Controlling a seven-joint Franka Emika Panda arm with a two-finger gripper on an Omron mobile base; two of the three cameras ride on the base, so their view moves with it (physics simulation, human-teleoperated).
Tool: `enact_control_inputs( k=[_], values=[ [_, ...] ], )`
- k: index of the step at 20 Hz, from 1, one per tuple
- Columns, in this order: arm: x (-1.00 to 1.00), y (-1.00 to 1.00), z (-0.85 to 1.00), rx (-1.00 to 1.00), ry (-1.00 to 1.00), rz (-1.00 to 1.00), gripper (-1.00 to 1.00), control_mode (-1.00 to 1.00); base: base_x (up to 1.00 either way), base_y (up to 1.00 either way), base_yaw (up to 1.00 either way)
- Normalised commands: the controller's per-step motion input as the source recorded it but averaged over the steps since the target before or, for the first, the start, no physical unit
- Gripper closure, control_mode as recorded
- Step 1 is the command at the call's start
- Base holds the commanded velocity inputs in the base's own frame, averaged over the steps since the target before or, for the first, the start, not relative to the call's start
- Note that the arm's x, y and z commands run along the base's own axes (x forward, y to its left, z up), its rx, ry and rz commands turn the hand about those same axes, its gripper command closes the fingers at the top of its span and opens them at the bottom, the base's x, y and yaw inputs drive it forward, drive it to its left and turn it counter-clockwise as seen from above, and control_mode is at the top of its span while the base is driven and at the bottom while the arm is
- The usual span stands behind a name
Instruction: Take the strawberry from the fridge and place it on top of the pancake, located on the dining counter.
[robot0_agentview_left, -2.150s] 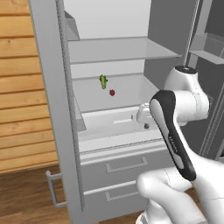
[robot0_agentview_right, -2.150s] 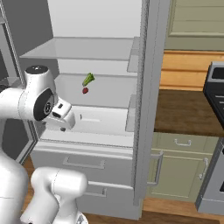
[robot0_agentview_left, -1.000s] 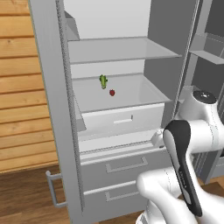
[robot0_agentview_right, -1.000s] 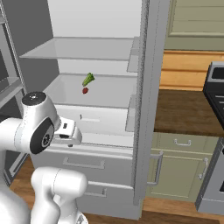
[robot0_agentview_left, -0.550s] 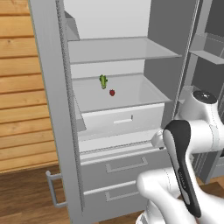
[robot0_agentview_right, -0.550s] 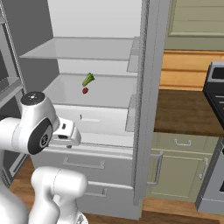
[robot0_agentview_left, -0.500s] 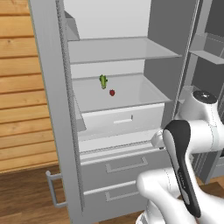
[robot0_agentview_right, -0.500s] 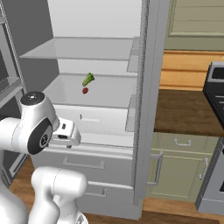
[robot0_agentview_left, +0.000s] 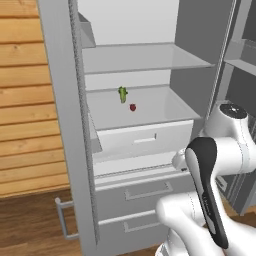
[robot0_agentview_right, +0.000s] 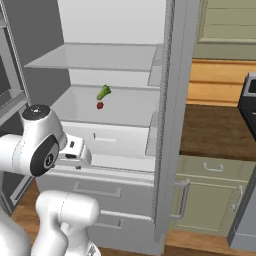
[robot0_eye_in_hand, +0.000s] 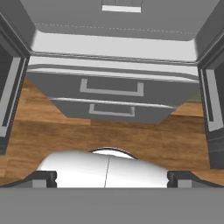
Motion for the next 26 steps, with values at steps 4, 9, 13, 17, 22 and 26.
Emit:
enact_control_inputs(
  k=[4, 9, 13, 17, 22, 26],
  values=[
    [0.00, 0.00, 0.00, 0.00, 0.00, 0.00, -1.00, 1.00, 0.47, 0.01, 0.01],
    [0.00, 0.00, 0.00, 0.00, 0.00, 0.00, -1.00, 1.00, 0.49, 0.25, 0.00],
    [0.00, 0.00, 0.00, 0.00, 0.00, 0.00, -1.00, 1.00, 0.44, 0.35, 0.00],
    [0.00, 0.00, 0.00, 0.00, 0.00, 0.00, -1.00, 1.00, 0.43, 0.35, 0.05],
    [0.00, 0.00, 0.00, 0.00, 0.00, 0.00, -1.00, 1.00, 0.49, 0.10, 0.07],
    [0.00, 0.00, 0.00, 0.00, 0.00, 0.00, -1.00, 1.00, 0.53, 0.00, 0.05]
  ],
)
